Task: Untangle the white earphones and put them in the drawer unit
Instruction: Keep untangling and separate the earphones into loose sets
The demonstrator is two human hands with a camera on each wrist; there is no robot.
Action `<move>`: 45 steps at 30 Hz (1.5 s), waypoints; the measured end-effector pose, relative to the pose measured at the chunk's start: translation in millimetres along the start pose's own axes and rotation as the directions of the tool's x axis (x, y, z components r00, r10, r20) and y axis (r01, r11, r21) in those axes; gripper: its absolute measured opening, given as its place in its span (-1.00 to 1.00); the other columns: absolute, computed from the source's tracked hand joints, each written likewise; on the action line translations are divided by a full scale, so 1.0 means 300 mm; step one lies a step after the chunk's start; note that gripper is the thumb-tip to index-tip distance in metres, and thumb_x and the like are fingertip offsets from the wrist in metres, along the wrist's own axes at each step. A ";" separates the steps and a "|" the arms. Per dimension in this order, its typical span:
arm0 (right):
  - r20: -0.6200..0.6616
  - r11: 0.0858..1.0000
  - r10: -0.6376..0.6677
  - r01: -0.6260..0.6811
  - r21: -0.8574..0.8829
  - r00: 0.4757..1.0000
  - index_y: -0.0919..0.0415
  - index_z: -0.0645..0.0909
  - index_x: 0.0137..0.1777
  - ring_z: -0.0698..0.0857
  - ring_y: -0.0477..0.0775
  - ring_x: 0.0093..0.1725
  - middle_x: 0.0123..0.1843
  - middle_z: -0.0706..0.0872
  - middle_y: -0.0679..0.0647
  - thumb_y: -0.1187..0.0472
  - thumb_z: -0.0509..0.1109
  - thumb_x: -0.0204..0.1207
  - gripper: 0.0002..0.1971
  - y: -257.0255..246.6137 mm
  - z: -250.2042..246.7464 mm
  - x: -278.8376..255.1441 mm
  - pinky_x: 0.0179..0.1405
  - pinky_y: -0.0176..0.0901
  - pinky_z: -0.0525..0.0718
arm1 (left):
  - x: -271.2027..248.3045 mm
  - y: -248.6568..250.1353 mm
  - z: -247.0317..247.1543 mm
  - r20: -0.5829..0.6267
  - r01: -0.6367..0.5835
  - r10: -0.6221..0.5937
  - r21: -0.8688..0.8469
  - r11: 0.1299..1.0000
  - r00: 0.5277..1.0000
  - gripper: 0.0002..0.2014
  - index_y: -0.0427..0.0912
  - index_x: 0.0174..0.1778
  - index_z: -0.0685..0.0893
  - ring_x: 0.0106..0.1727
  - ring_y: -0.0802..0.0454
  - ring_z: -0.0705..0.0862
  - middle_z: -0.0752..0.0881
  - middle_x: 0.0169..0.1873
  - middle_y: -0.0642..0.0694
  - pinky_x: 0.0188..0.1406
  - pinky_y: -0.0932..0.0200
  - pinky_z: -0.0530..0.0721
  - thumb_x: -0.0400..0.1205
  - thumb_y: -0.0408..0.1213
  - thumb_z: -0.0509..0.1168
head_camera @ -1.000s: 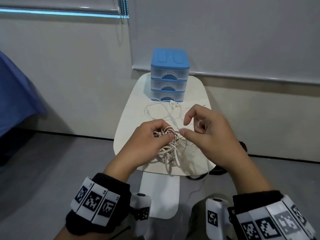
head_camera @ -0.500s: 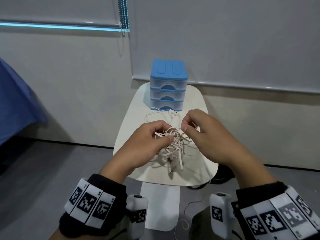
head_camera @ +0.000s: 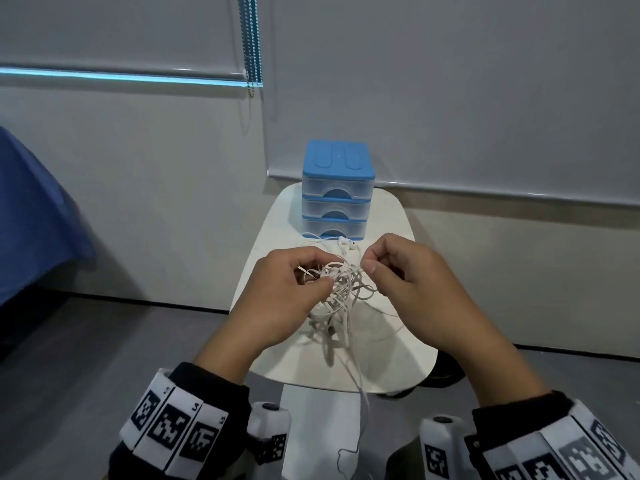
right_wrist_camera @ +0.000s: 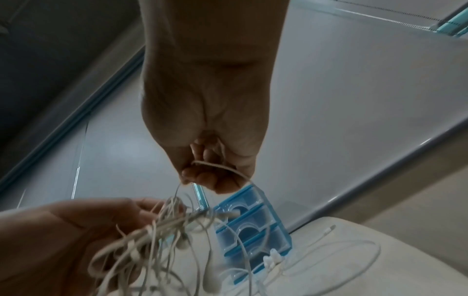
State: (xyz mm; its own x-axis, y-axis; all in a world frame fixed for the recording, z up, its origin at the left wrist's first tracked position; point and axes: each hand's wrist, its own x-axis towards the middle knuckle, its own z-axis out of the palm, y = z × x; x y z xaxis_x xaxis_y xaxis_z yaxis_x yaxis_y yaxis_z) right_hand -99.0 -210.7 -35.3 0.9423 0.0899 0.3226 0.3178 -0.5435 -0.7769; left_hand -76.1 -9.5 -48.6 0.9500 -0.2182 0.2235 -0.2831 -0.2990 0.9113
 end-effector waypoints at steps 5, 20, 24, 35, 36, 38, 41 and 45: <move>0.152 0.996 0.084 -0.077 -0.054 0.985 0.04 0.75 -0.19 0.39 -0.14 -0.50 -0.54 0.47 -0.17 0.13 0.49 0.64 -0.85 -0.003 -0.008 0.003 -0.38 -0.16 0.39 | 0.001 0.000 0.008 -0.022 -0.015 0.016 0.053 0.998 1.000 -0.73 0.10 -0.10 0.89 -0.35 0.10 0.67 0.83 -0.29 0.07 -0.32 0.12 0.70 0.58 -0.43 0.44; 0.113 0.993 0.111 -0.105 -0.062 0.987 0.06 0.66 -0.20 0.38 -0.14 -0.52 -0.55 0.51 -0.15 0.17 0.42 0.70 -0.80 -0.011 -0.002 0.034 -0.40 -0.17 0.38 | 0.016 -0.015 -0.009 0.119 -0.005 -0.008 0.108 0.994 0.993 -0.87 0.02 -0.06 0.79 -0.39 0.24 0.58 0.69 -0.41 0.27 -0.30 0.32 0.52 0.73 -0.30 0.39; 0.096 0.989 0.148 -0.145 -0.041 0.984 0.02 0.63 -0.16 0.50 -0.13 -0.44 -0.44 0.62 -0.21 0.17 0.37 0.72 -0.81 0.007 0.025 0.033 -0.34 -0.20 0.47 | 0.007 -0.015 0.004 0.163 0.019 -0.027 0.047 0.999 0.986 -0.94 0.00 -0.08 0.76 -0.30 0.08 0.68 0.81 -0.24 -0.05 -0.18 0.09 0.63 0.64 -0.20 0.52; 0.168 0.977 0.210 -0.211 -0.008 0.963 0.14 0.64 -0.12 0.80 -0.05 -0.27 -0.19 0.83 0.06 0.27 0.32 0.72 -0.83 0.008 0.038 0.025 -0.18 -0.08 0.66 | 0.022 -0.042 0.018 -0.051 0.055 -0.055 -0.001 0.998 0.997 -0.82 0.05 -0.23 0.81 -0.39 0.06 0.65 0.74 -0.38 -0.02 -0.27 0.01 0.68 0.46 -0.37 0.56; 0.165 0.976 0.218 -0.215 -0.035 0.962 0.13 0.65 -0.12 0.79 -0.06 -0.28 -0.20 0.83 0.04 0.27 0.32 0.71 -0.83 0.012 0.039 0.023 -0.20 -0.10 0.65 | 0.021 -0.045 0.019 -0.056 0.064 -0.064 -0.012 0.998 0.996 -0.81 0.03 -0.21 0.82 -0.38 0.06 0.64 0.73 -0.38 0.00 -0.29 0.02 0.67 0.48 -0.41 0.55; 0.162 0.972 0.233 -0.226 -0.060 0.959 0.12 0.64 -0.13 0.77 -0.07 -0.30 -0.20 0.82 0.02 0.26 0.32 0.70 -0.83 0.012 0.039 0.020 -0.23 -0.14 0.60 | 0.016 -0.042 0.020 -0.049 0.086 -0.090 -0.077 0.993 0.995 -0.78 -0.01 -0.17 0.83 -0.36 0.05 0.64 0.73 -0.38 0.02 -0.30 0.10 0.62 0.53 -0.48 0.49; 0.171 0.977 0.196 -0.207 0.050 0.966 0.15 0.61 -0.12 0.75 -0.05 -0.28 -0.17 0.82 0.06 0.25 0.30 0.74 -0.82 -0.007 0.038 0.017 -0.20 -0.10 0.58 | 0.013 -0.032 0.015 -0.008 0.108 -0.110 -0.154 0.982 0.994 -0.76 -0.06 -0.08 0.84 -0.33 0.08 0.65 0.73 -0.35 0.01 -0.27 0.18 0.60 0.59 -0.53 0.43; 0.164 0.922 0.151 -0.199 0.332 0.975 0.20 0.56 -0.09 0.68 -0.01 -0.26 -0.22 0.77 0.09 0.34 0.24 0.78 -0.81 -0.031 0.031 0.017 -0.27 -0.17 0.54 | 0.009 -0.013 0.005 0.109 0.069 -0.049 -0.182 0.981 0.993 -0.76 -0.02 0.06 0.82 -0.21 -0.01 0.63 0.73 -0.03 -0.41 -0.09 0.07 0.61 0.63 -0.46 0.41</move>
State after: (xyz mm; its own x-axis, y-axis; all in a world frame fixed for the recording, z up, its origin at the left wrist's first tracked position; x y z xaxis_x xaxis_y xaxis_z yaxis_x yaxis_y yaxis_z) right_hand -96.2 -197.4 -31.5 0.9839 0.1422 0.1084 0.1409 -0.2424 -0.9599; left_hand -72.7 -10.2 -52.1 0.9427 -0.3034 0.1390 -0.1882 -0.1392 0.9722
